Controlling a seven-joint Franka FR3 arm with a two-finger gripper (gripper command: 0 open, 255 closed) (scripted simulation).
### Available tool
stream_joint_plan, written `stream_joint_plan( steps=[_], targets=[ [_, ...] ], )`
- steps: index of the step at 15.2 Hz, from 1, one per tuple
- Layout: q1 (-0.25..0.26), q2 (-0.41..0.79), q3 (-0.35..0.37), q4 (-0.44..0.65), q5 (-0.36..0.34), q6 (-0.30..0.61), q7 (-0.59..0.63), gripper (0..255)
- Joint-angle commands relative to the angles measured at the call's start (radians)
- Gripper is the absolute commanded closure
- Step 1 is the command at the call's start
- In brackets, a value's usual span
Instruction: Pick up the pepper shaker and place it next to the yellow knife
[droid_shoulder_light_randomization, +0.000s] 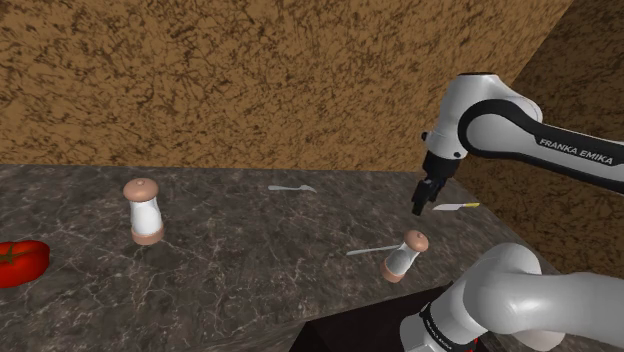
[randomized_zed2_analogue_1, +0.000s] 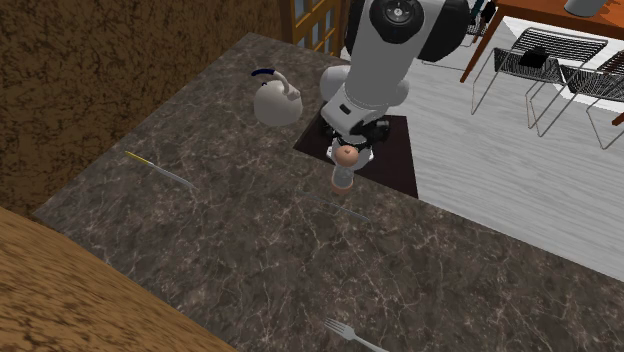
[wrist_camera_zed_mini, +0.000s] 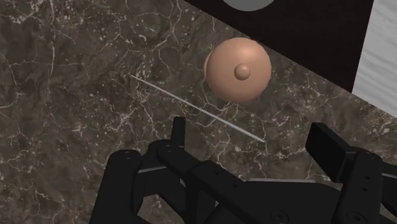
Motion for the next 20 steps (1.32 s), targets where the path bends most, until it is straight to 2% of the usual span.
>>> stream_joint_plan(
  steps=[1, 5, 13, 20],
  targets=[
    [-0.008, -0.066, -0.002, -0.083, 0.003, 0.008, 0.013, 0],
    [-0.023, -0.193, -0.003, -0.236, 0.014, 0.017, 0.04, 0],
    [-0.032, -0.231, -0.014, -0.349, 0.002, 0.092, 0.038, 0],
    [-0.032, -0.231, -0.014, -0.349, 0.002, 0.092, 0.038, 0]
  ],
)
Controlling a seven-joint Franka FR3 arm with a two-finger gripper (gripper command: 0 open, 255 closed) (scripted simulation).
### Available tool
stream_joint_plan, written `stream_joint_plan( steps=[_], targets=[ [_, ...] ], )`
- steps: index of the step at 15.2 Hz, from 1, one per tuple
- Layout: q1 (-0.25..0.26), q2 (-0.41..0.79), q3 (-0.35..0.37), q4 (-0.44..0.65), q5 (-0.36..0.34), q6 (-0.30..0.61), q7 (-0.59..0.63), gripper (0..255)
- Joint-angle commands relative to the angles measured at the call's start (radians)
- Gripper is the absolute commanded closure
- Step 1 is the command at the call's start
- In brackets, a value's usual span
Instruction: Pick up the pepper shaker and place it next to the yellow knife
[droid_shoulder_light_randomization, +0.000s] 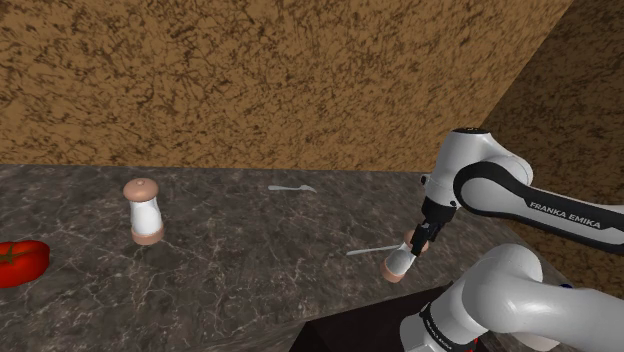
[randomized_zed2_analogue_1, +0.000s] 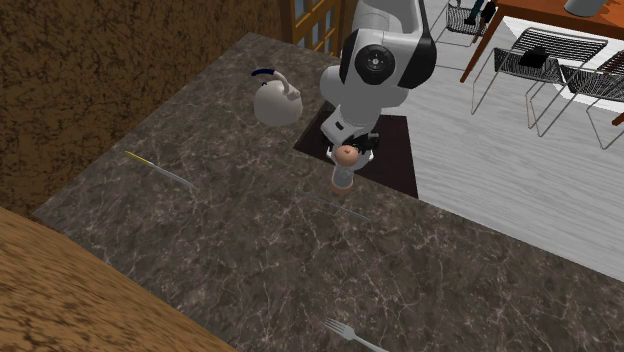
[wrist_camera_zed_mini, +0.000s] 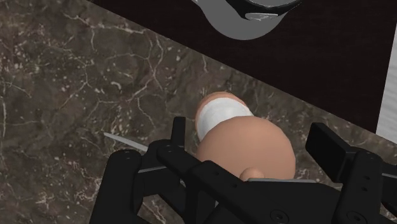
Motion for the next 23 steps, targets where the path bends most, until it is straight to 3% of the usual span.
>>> stream_joint_plan(
  steps=[1, 2, 11, 23],
  targets=[
    [0.0, 0.0, 0.0, 0.0, 0.0, 0.0, 0.0, 0],
    [0.0, 0.0, 0.0, 0.0, 0.0, 0.0, 0.0, 255],
    [0.0, 0.0, 0.0, 0.0, 0.0, 0.0, 0.0, 255],
    [0.005, 0.004, 0.011, 0.162, 0.012, -0.158, -0.008, 255]
  ],
)
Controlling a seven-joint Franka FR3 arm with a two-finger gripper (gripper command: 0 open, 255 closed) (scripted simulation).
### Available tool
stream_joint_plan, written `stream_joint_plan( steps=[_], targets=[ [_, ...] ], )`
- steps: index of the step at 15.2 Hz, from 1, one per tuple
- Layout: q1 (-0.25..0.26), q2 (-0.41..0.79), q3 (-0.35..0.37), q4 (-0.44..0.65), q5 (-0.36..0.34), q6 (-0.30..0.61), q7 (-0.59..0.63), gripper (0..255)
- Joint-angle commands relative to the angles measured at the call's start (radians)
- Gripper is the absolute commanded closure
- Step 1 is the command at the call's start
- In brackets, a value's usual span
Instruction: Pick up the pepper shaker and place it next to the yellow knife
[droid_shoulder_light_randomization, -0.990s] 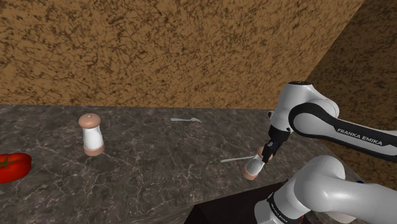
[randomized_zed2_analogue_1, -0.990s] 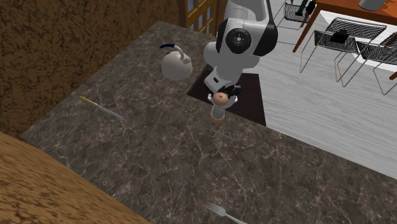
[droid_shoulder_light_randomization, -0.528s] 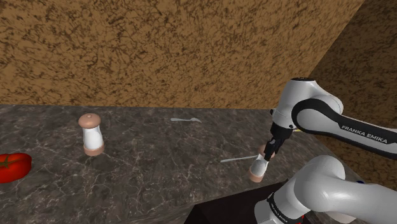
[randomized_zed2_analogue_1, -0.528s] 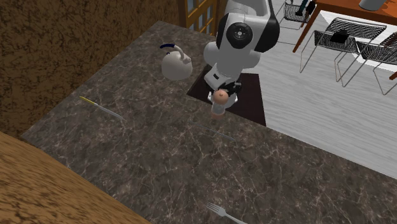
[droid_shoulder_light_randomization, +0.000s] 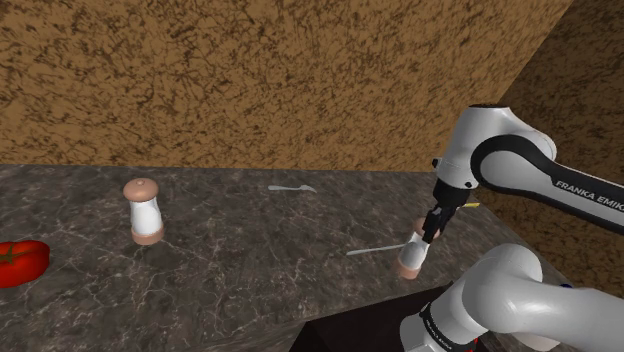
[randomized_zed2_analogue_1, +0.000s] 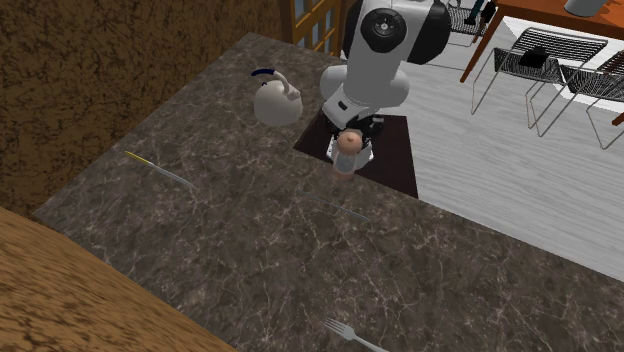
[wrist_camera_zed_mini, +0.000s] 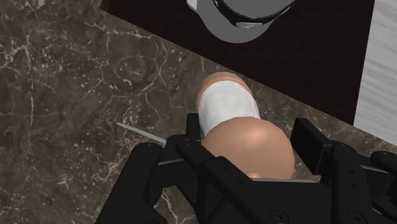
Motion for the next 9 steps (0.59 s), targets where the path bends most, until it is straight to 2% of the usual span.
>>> stream_joint_plan(
  steps=[1, 9],
  targets=[
    [-0.001, 0.001, -0.001, 0.029, -0.002, -0.028, -0.004, 255],
    [0.001, 0.027, 0.004, 0.147, 0.003, -0.12, -0.009, 255]
  ],
)
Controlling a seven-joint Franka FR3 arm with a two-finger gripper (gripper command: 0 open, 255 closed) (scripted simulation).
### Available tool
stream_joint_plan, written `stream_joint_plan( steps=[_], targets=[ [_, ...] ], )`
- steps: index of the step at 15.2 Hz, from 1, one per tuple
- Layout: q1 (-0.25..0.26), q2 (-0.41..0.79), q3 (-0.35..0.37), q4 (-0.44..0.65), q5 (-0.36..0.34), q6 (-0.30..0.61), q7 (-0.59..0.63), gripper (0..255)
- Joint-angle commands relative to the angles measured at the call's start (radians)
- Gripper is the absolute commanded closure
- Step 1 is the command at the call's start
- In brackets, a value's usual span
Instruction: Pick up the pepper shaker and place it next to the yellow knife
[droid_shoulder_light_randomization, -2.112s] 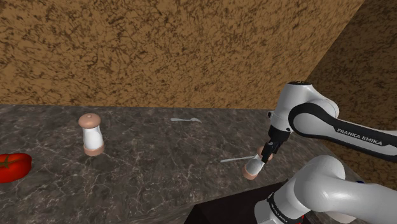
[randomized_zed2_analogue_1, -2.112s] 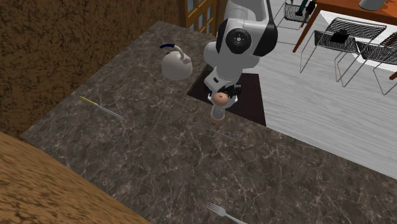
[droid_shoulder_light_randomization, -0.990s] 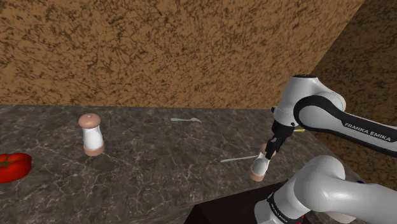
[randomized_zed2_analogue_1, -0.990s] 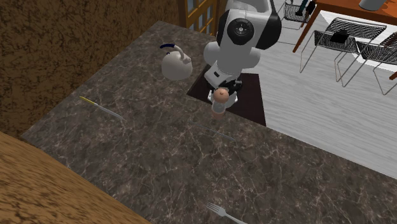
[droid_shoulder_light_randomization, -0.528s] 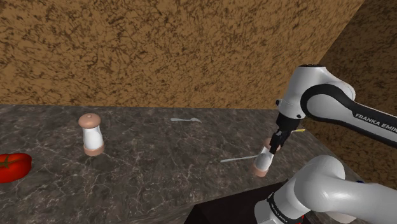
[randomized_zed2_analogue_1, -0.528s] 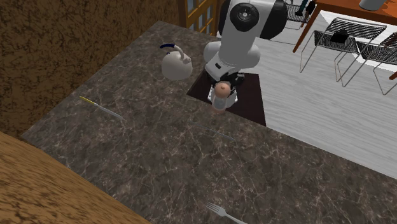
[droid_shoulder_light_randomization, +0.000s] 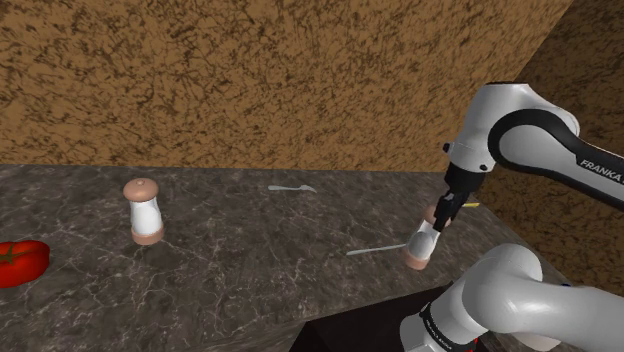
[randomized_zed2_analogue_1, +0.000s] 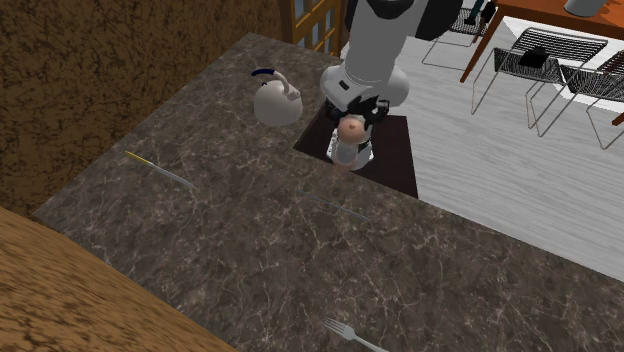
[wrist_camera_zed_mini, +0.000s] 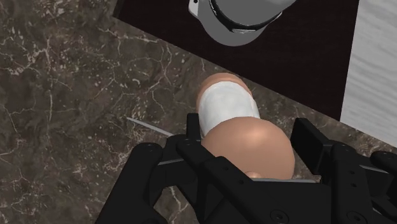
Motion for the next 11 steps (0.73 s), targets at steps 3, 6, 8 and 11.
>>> stream_joint_plan(
  steps=[3, 6, 8, 11],
  targets=[
    [0.001, 0.017, 0.004, 0.064, 0.004, -0.047, -0.001, 255],
    [0.002, 0.031, 0.006, 0.11, 0.005, -0.079, -0.003, 255],
    [0.002, 0.041, 0.007, 0.142, 0.006, -0.101, -0.004, 255],
    [0.002, 0.058, 0.009, 0.19, 0.007, -0.133, -0.006, 255]
  ],
)
